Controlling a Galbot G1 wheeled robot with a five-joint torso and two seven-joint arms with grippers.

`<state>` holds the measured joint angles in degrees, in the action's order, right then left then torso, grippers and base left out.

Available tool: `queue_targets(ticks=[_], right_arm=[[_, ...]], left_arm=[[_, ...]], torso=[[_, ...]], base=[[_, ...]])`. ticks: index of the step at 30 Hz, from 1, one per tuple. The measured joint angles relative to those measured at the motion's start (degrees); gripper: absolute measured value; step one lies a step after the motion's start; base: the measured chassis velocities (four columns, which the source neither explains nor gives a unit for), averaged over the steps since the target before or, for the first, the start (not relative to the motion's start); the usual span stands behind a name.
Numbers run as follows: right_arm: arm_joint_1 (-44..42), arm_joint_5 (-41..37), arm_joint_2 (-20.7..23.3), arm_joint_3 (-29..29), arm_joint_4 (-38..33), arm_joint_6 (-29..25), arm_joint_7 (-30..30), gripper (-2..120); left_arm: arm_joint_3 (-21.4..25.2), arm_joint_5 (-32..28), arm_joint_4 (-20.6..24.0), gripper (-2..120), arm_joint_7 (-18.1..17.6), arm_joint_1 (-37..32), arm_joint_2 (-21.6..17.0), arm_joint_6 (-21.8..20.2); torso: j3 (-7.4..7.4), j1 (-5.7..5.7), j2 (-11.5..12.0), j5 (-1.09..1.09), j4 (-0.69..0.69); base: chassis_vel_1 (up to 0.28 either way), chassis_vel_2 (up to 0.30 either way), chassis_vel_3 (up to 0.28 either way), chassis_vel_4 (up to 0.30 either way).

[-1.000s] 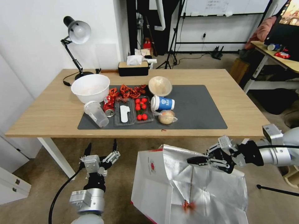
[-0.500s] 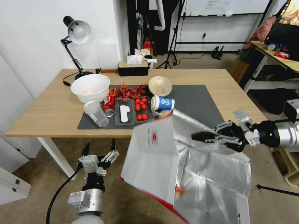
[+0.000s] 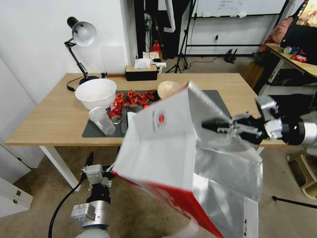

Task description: Pick up the food delivery bag from the floor and place it on the table.

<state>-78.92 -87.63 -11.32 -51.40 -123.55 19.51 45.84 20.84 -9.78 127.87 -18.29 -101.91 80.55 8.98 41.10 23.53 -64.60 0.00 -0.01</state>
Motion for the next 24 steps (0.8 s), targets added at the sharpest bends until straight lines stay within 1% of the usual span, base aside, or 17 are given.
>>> queue_targets(ticks=[2, 3, 5, 6, 7, 9, 10, 11, 14, 15, 16, 17, 18, 20, 22, 23, 24], right_arm=[[2.17, -4.02, 0.06, 0.37, -0.42, -0.68, -4.44, 0], [2.17, -4.02, 0.06, 0.37, -0.42, -0.68, -4.44, 0], [4.0, -7.94, 0.02, 1.49, -1.31, -2.4, -10.71, 0], [4.91, -11.05, -0.07, 2.19, -2.07, -3.9, -15.7, 0], [4.91, -11.05, -0.07, 2.19, -2.07, -3.9, -15.7, 0], [5.97, -14.64, -0.25, 2.73, -3.27, -5.75, -22.19, 0], [6.96, -17.81, -0.41, 2.95, -4.15, -7.31, -27.72, 0], [6.96, -17.81, -0.41, 2.95, -4.15, -7.31, -27.72, 0], [9.13, -22.65, -1.04, 3.16, -5.44, -9.65, -36.57, 0], [9.13, -22.65, -1.04, 3.16, -5.44, -9.65, -36.57, 0], [9.95, -23.99, -1.36, 3.38, -5.74, -10.56, -40.3, 0], [10.29, -24.56, -1.55, 3.53, -5.87, -11.22, -42.51, 0], [11.0, -25.79, -2.01, 3.78, -6.01, -12.49, -46.63, 0], [11.22, -26.09, -2.16, 3.83, -6.01, -12.83, -47.56, 0], [13.19, -28.39, -3.21, 4.21, -5.57, -15.09, -54.59, 0], [13.19, -28.39, -3.21, 4.21, -5.57, -15.09, -54.59, 0], [14.19, -29.26, -3.62, 4.42, -5.13, -15.88, -57.29, 0]], left_arm=[[0.01, -0.02, -0.01, 100, -0.02, 0.01, 0.0, 0.0], [0.01, -0.02, -0.01, 100, -0.02, 0.01, 0.0, 0.0], [0.03, -0.07, -0.1, 100, -0.08, 0.11, -0.03, -0.01], [0.05, -0.11, -0.21, 100, -0.11, 0.2, -0.06, -0.02], [0.05, -0.11, -0.21, 100, -0.11, 0.2, -0.06, -0.02], [0.06, -0.19, -0.4, 100, -0.21, 0.36, -0.17, -0.03], [0.03, -0.25, -0.67, 100, -0.26, 0.62, -0.34, -0.1], [0.03, -0.25, -0.67, 100, -0.26, 0.62, -0.34, -0.1], [-0.31, -0.46, -1.33, 100, -0.28, 1.26, -0.7, -0.36], [-0.31, -0.46, -1.33, 100, -0.28, 1.26, -0.7, -0.36], [-0.42, -0.51, -1.57, 100, -0.29, 1.41, -0.77, -0.41], [-0.45, -0.52, -1.67, 100, -0.29, 1.47, -0.81, -0.42], [-0.59, -0.65, -1.94, 100, -0.3, 1.72, -1.0, -0.49], [-0.63, -0.67, -1.99, 100, -0.3, 1.78, -1.04, -0.5], [-0.8, -0.77, -2.37, 100, -0.3, 2.11, -1.38, -0.66], [-0.8, -0.77, -2.37, 100, -0.3, 2.11, -1.38, -0.66], [-0.86, -0.82, -2.47, 100, -0.3, 2.2, -1.46, -0.69]], torso=[[-0.01, -0.01, 0.0, -0.01, 0.01], [-0.01, -0.01, 0.0, -0.01, 0.01], [-0.01, -0.01, 0.01, -0.01, 0.01], [-0.01, -0.01, 0.01, 0.0, 0.01], [-0.01, -0.01, 0.01, 0.0, 0.01], [-0.01, -0.01, 0.02, 0.0, 0.01], [-0.01, -0.01, 0.02, -0.01, 0.01], [-0.01, -0.01, 0.02, -0.01, 0.01], [-0.02, -0.01, 0.02, -0.01, 0.0], [-0.02, -0.01, 0.02, -0.01, 0.0], [-0.02, -0.01, 0.03, -0.01, 0.0], [-0.02, -0.02, 0.03, -0.01, 0.01], [-0.02, -0.02, 0.03, -0.01, 0.01], [-0.02, -0.02, 0.03, 0.0, 0.01], [-0.02, -0.02, 0.04, -0.01, 0.0], [-0.02, -0.02, 0.04, -0.01, 0.0], [-0.02, -0.02, 0.04, 0.0, 0.0]], base=[[0.0, 0.0, 0.0, 0.0], [0.0, 0.0, 0.0, 0.0], [0.0, 0.0, 0.0, 0.0], [0.0, 0.0, 0.0, 0.0], [0.0, 0.0, 0.0, 0.0], [0.0, 0.0, 0.0, 0.0], [0.0, 0.0, 0.0, 0.0], [0.0, 0.0, 0.0, 0.0], [0.0, 0.0, 0.0, 0.0], [0.0, 0.0, 0.0, 0.0], [0.0, 0.0, 0.0, 0.0], [0.0, 0.0, 0.0, 0.0], [0.0, 0.0, 0.0, 0.0], [0.0, 0.0, 0.0, 0.0], [0.0, 0.0, 0.0, 0.0], [0.0, 0.0, 0.0, 0.0], [0.0, 0.0, 0.0, 0.0]])
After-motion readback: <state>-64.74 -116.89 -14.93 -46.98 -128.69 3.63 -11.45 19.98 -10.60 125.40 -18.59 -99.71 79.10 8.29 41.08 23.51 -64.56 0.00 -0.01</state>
